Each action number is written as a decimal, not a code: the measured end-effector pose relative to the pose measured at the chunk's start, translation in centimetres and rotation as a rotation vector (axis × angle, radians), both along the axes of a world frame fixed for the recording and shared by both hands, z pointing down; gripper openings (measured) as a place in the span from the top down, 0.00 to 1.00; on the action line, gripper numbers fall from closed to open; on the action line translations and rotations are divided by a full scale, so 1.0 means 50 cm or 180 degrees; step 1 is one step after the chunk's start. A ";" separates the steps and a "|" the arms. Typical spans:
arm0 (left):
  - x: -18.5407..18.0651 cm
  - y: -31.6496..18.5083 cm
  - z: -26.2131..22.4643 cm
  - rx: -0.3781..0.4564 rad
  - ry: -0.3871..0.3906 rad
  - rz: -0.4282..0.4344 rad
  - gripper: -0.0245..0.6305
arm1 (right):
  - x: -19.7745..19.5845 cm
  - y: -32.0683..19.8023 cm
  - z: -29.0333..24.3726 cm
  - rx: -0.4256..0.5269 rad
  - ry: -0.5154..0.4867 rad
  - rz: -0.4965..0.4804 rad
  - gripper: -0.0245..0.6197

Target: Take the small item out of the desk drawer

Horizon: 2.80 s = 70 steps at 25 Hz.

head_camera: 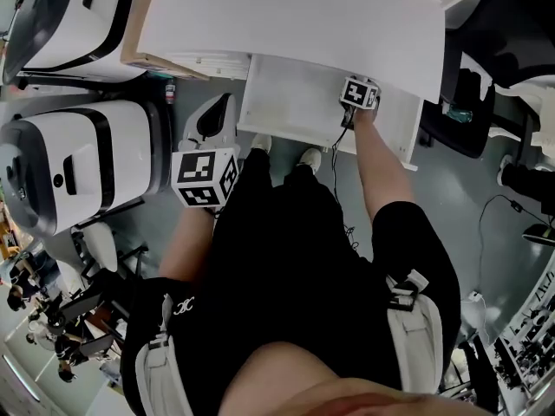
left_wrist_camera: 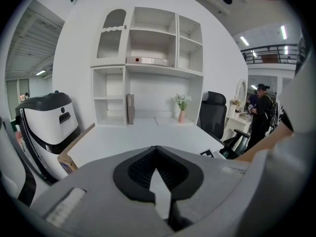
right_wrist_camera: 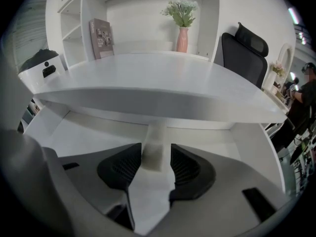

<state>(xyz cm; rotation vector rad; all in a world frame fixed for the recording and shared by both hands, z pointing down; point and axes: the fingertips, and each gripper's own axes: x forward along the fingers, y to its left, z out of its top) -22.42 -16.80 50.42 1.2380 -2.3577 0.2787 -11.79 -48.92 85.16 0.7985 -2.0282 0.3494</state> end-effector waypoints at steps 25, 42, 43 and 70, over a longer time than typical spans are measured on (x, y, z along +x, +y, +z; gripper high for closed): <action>0.019 0.012 0.004 0.0058 0.0014 0.0120 0.94 | -0.008 0.202 -0.052 0.0059 0.0194 -0.1917 0.77; 0.014 -0.076 -0.048 0.0536 0.0134 0.0585 0.94 | -0.063 0.318 -0.520 0.0815 -0.1570 -0.1837 0.79; 0.015 -0.084 -0.056 0.0565 0.0120 0.0630 0.94 | -0.062 0.316 -0.553 0.0870 -0.1675 -0.1780 0.79; 0.036 -0.209 -0.189 0.0957 -0.0112 0.1323 0.94 | 0.115 0.191 -0.908 0.1746 -0.2652 -0.0133 0.79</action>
